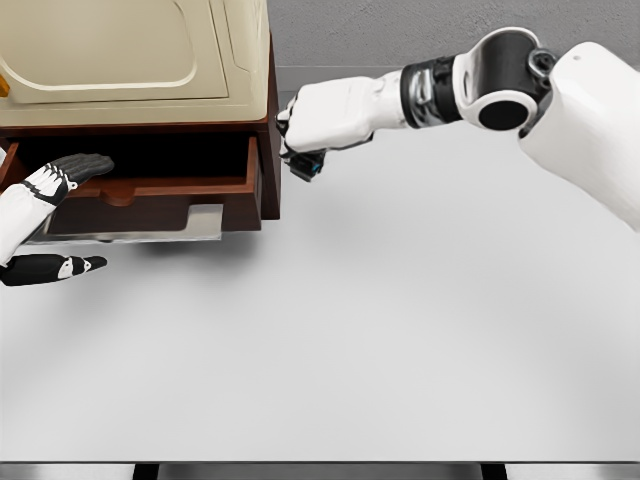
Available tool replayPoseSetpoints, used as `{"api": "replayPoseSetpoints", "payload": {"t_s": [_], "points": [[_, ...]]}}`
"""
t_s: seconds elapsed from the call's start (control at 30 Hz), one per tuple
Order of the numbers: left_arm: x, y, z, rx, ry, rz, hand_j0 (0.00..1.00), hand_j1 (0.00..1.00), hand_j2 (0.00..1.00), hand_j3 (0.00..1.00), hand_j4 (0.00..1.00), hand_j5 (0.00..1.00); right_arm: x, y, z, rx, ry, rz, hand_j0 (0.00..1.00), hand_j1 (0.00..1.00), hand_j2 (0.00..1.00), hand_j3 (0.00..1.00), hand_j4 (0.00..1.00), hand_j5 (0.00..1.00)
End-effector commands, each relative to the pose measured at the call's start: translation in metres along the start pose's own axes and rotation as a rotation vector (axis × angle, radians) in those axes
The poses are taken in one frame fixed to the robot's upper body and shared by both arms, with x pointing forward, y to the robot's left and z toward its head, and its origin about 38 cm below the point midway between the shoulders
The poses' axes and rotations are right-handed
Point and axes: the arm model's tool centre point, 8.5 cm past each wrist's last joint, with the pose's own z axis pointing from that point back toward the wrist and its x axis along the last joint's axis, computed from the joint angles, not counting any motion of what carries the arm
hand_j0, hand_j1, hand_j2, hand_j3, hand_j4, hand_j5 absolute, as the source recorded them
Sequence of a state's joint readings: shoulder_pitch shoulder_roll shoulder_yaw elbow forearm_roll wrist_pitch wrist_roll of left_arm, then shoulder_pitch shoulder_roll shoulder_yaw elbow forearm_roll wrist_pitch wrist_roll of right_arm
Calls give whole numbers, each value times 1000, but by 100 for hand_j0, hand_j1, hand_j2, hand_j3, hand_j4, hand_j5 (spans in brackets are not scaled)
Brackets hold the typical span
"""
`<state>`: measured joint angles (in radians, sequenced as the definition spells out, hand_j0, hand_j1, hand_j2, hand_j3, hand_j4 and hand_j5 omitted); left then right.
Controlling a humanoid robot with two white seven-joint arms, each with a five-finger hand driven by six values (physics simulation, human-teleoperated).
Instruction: Open the cabinet drawer with left arm, and place a switch into the drawer with right arm
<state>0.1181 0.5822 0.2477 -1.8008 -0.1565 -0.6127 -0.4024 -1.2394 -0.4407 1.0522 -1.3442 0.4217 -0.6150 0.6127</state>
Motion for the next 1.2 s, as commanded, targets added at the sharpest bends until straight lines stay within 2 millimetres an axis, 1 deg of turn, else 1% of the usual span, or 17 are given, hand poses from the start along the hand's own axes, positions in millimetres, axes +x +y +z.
{"api": "replayPoseSetpoints", "payload": {"t_s": [0.0, 0.1, 0.33, 0.4, 0.47, 0.5, 0.6, 0.67, 0.73, 0.77, 0.83, 0.87, 1.03, 1.07, 1.1, 1.13, 1.17], "points": [[0, 1, 0, 5, 0, 5, 100, 100, 100, 100, 100, 100, 6, -8, -5, -25, -26, -2, 29, 29, 29, 29, 29, 29], [0, 1, 0, 5, -1, 5, 100, 100, 100, 100, 100, 100, 10, -26, -12, -42, -42, 30, 29, 29, 29, 29, 29, 29], [0, 1, 0, 5, 0, 5, 100, 100, 100, 100, 100, 100, 13, -53, -23, -68, -58, 67, 29, 29, 29, 29, 29, 29], [0, 0, 0, 4, -1, 6, 100, 100, 100, 100, 100, 100, 7, -62, -24, -71, -43, 70, 29, 29, 29, 29, 29, 29], [0, 1, 0, 5, 0, 5, 100, 100, 100, 100, 100, 100, 4, -73, -30, -77, -42, 74, 28, 28, 28, 28, 28, 28], [0, 1, 0, 5, 0, 5, 100, 100, 100, 100, 100, 100, 3, -78, -28, -79, -36, 82, 29, 29, 29, 29, 29, 29], [0, 0, 0, 4, -1, 6, 100, 100, 100, 100, 100, 100, 3, -95, -42, -88, -44, 85, 29, 29, 29, 29, 29, 29], [0, 0, 0, 4, -1, 6, 100, 100, 100, 100, 100, 100, 7, -108, -63, -58, -60, 101, 29, 29, 29, 29, 29, 29], [0, 0, 0, 4, -1, 6, 100, 100, 100, 100, 100, 100, 13, -114, -70, -59, -76, 111, 29, 29, 29, 29, 29, 29], [0, 1, 0, 5, 0, 5, 100, 100, 100, 100, 100, 100, 17, -113, -77, -46, -81, 112, 29, 29, 29, 29, 29, 29], [0, 0, 0, 4, -1, 6, 100, 100, 100, 100, 100, 100, 16, -109, -85, -28, -81, 99, 29, 29, 29, 29, 29, 29], [0, 0, 0, 4, -1, 6, 100, 100, 100, 100, 100, 100, 14, -107, -86, -18, -76, 94, 29, 29, 29, 29, 29, 29], [0, 0, 0, 4, -1, 6, 100, 100, 100, 100, 100, 100, 12, -106, -90, -12, -71, 80, 30, 30, 30, 30, 30, 30], [0, 0, 0, 4, -1, 6, 100, 100, 100, 100, 100, 100, 12, -106, -91, -11, -72, 81, 37, 37, 37, 37, 37, 37], [0, 0, 0, 4, -1, 6, 100, 100, 100, 100, 100, 100, 11, -104, -91, -5, -68, 86, 93, 93, 93, 93, 93, 93], [0, 0, 0, 4, -1, 6, 100, 100, 100, 100, 100, 100, 11, -104, -91, -6, -68, 86, 100, 100, 100, 100, 100, 100], [0, 1, 0, 5, 0, 5, 100, 100, 100, 100, 100, 100, 11, -105, -90, -9, -69, 83, 100, 100, 100, 100, 100, 100]]}}
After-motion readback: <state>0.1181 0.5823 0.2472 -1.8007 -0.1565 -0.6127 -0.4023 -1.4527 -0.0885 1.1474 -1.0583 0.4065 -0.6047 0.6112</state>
